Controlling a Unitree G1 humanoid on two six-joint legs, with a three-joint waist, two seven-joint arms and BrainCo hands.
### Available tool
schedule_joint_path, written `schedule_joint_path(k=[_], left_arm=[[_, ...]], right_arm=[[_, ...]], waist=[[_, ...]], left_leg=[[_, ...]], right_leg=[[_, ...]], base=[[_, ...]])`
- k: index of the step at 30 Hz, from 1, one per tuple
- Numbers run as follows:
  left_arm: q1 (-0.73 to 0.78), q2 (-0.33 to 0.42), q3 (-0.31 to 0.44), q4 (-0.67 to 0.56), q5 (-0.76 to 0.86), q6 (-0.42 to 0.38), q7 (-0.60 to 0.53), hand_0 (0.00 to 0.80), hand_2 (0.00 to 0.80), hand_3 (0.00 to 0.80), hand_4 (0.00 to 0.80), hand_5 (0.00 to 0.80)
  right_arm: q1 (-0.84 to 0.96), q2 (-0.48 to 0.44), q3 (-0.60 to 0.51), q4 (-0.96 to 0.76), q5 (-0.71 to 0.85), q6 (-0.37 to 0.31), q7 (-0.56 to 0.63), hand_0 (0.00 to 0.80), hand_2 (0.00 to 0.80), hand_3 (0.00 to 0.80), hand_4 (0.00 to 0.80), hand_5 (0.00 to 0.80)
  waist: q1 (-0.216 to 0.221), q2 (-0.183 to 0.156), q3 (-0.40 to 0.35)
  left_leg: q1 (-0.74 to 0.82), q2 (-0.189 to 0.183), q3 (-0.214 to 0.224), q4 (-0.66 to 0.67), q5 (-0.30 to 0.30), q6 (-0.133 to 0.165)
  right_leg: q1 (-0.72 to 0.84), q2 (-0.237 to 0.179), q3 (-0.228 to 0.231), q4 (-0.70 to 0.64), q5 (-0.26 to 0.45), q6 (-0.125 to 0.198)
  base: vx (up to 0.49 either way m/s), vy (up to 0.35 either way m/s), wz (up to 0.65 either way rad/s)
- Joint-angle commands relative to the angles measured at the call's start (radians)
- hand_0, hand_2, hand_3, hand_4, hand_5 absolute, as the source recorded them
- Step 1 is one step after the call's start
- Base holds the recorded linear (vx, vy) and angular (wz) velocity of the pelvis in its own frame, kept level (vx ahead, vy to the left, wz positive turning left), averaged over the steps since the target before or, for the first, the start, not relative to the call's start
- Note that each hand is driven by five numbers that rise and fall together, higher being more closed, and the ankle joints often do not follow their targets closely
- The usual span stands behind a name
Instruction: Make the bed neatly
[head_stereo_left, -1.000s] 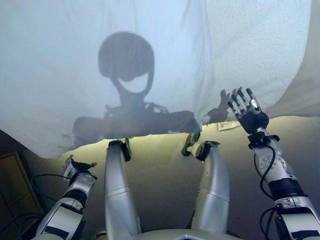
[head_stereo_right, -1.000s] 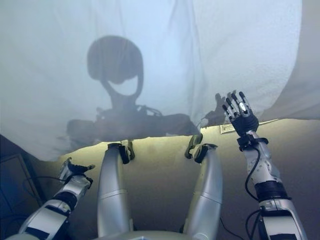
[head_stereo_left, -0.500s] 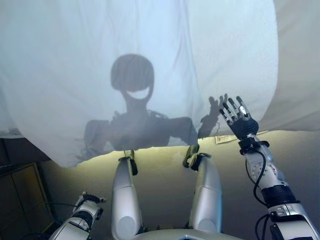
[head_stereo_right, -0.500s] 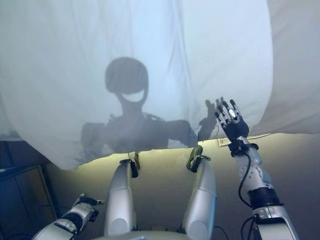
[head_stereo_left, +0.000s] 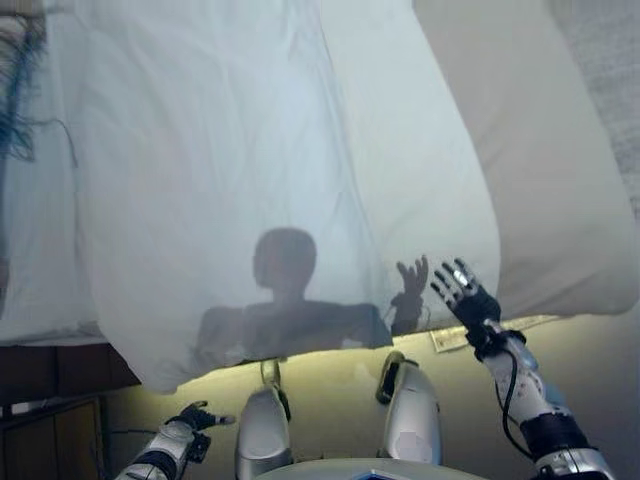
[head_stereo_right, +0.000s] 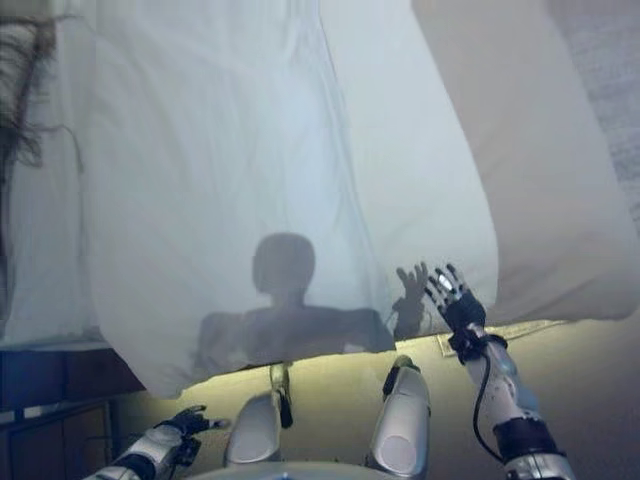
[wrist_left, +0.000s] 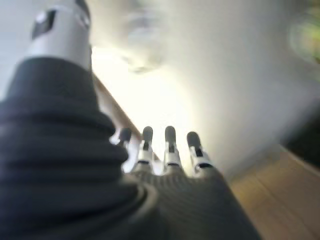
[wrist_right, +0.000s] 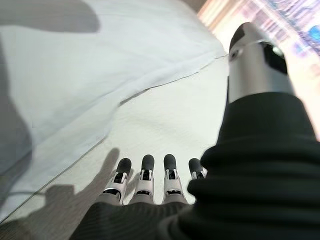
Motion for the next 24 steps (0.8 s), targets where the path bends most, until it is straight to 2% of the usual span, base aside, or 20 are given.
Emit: schedule_joint_path(k=[1,3,8,11,15,18,22,24], left_arm=[[0.018,0.041,0.07,-0.099,-0.222,-0.077,-0.191,0.0,0.0,0.0,0.0,0.0],[0.029,0.023,0.098,-0.22,-0.33,-0.059,-0.285,0.0,0.0,0.0,0.0,0.0],[0.045,0.019,0.098,-0.464,-0.515,-0.023,-0.38,0.0,0.0,0.0,0.0,0.0],[0.013,0.01,0.085,-0.543,-0.58,-0.029,-0.387,0.0,0.0,0.0,0.0,0.0],[-0.032,-0.015,0.054,-0.584,-0.608,-0.036,-0.409,0.0,0.0,0.0,0.0,0.0],[-0.067,-0.034,0.035,-0.567,-0.623,-0.027,-0.325,0.0,0.0,0.0,0.0,0.0],[-0.081,-0.048,0.06,-0.54,-0.574,-0.084,-0.123,0.0,0.0,0.0,0.0,0.0],[-0.063,-0.046,0.07,-0.548,-0.53,-0.112,-0.069,0.0,0.0,0.0,0.0,0.0]], right_arm=[[0.018,0.062,-0.047,0.0,-0.043,-0.055,0.053,0.0,0.0,0.0,0.0,0.0],[0.044,0.099,-0.071,0.028,-0.059,-0.085,0.07,0.0,0.0,0.0,0.0,0.0],[0.077,0.143,-0.078,0.076,-0.035,-0.11,0.093,0.0,0.0,0.0,0.0,0.0],[0.074,0.158,-0.067,0.115,-0.022,-0.119,0.064,0.0,0.0,0.0,0.0,0.0],[0.056,0.153,-0.03,0.162,-0.158,-0.178,-0.016,0.0,0.0,0.0,0.0,0.0],[0.06,0.157,0.006,0.141,-0.195,-0.169,-0.069,0.0,0.0,0.0,0.0,0.0],[0.089,0.179,0.04,0.085,-0.162,-0.187,-0.11,0.0,0.0,0.0,0.0,0.0],[0.114,0.196,0.041,0.06,-0.135,-0.206,-0.118,0.0,0.0,0.0,0.0,0.0]], waist=[[0.018,-0.025,-0.061],[0.033,-0.028,-0.097],[0.057,-0.049,-0.133],[0.062,-0.064,-0.145],[0.064,-0.076,-0.157],[0.055,-0.09,-0.169],[0.047,-0.102,-0.171],[0.052,-0.106,-0.17]], left_leg=[[0.071,-0.007,0.015,-0.069,0.036,-0.023],[0.097,-0.014,0.023,-0.075,0.033,-0.018],[0.126,-0.021,0.026,-0.033,0.009,-0.001],[0.153,-0.022,0.025,-0.022,-0.001,0.007],[0.181,-0.021,0.03,-0.02,-0.01,0.013],[0.186,-0.017,0.031,-0.004,-0.013,0.014],[0.202,-0.019,0.025,0.011,-0.024,0.021],[0.202,-0.021,0.019,0.014,-0.029,0.025]], right_leg=[[0.223,-0.037,-0.024,-0.543,0.442,0.158],[0.267,-0.031,-0.041,-0.564,0.445,0.159],[0.324,-0.038,-0.049,-0.558,0.444,0.153],[0.357,-0.03,-0.052,-0.566,0.446,0.148],[0.387,-0.023,-0.053,-0.58,0.45,0.143],[0.393,-0.026,-0.044,-0.574,0.45,0.142],[0.411,-0.03,-0.043,-0.569,0.447,0.137],[0.415,-0.031,-0.045,-0.57,0.45,0.136]], base=[[0.19,-0.101,0.04],[0.168,-0.108,0.08],[0.096,-0.127,0.01],[0.063,-0.127,-0.03],[0.053,-0.088,0.0],[0.061,-0.083,0.01],[0.058,-0.061,0.03],[0.011,-0.055,0.02]])
